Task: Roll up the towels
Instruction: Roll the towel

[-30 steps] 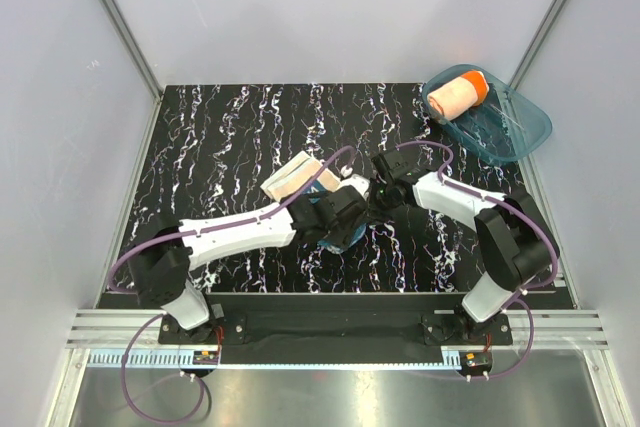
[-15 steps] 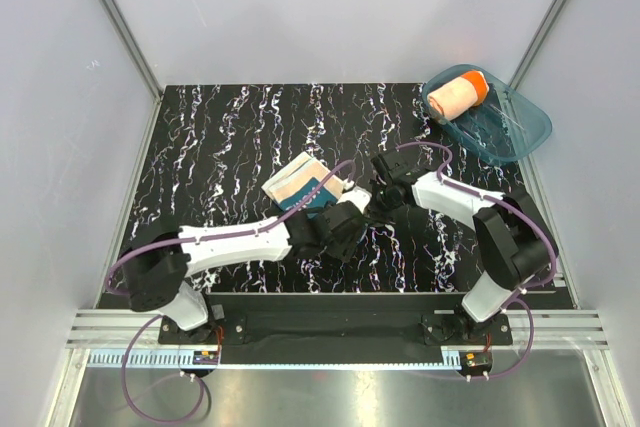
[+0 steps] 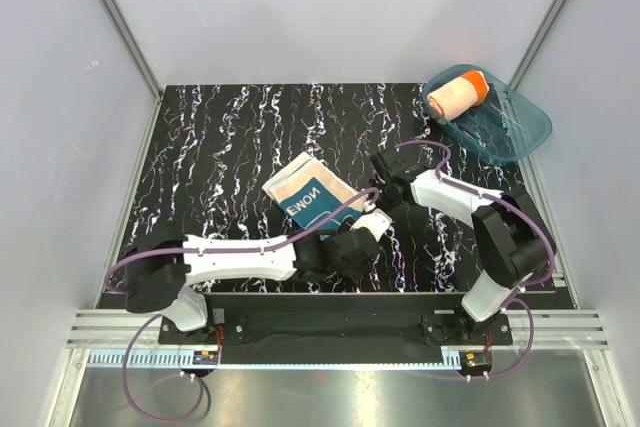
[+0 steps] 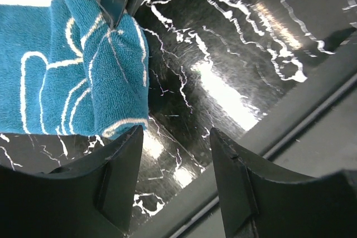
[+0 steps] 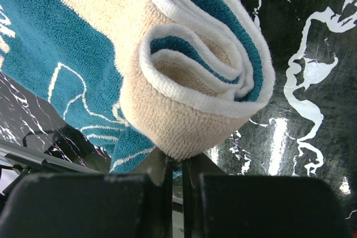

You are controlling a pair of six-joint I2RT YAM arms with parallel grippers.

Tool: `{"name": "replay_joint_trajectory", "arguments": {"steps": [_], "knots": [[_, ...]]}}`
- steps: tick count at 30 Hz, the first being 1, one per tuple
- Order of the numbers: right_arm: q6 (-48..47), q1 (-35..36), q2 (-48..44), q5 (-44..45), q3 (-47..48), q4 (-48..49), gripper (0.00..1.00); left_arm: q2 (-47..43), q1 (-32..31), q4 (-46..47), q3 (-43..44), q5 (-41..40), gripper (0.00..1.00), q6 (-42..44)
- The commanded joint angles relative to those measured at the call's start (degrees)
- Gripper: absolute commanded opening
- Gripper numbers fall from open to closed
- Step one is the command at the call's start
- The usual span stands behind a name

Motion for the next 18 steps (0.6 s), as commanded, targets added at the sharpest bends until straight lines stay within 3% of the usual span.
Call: {"name": "replay_joint_trajectory", "arguments": {"steps": [1, 8, 18], "knots": [[-0.9, 0.6, -1.3, 0.6, 2.1, -1.7, 0.0, 2.7, 0.2, 4.1, 0.1, -3.1, 0.56, 0.2], [-1.2, 0.6, -2.4, 0.5, 1.4, -2.3, 0.0, 6.6, 3.1, 3.9, 1.9, -5.2, 0.57, 0.9], [-1.2, 0.6, -1.9, -0.6, 0.8, -1.7, 0.0, 6.4, 10.0, 7.5, -4.0, -5.9, 0.56, 1.3]]}}
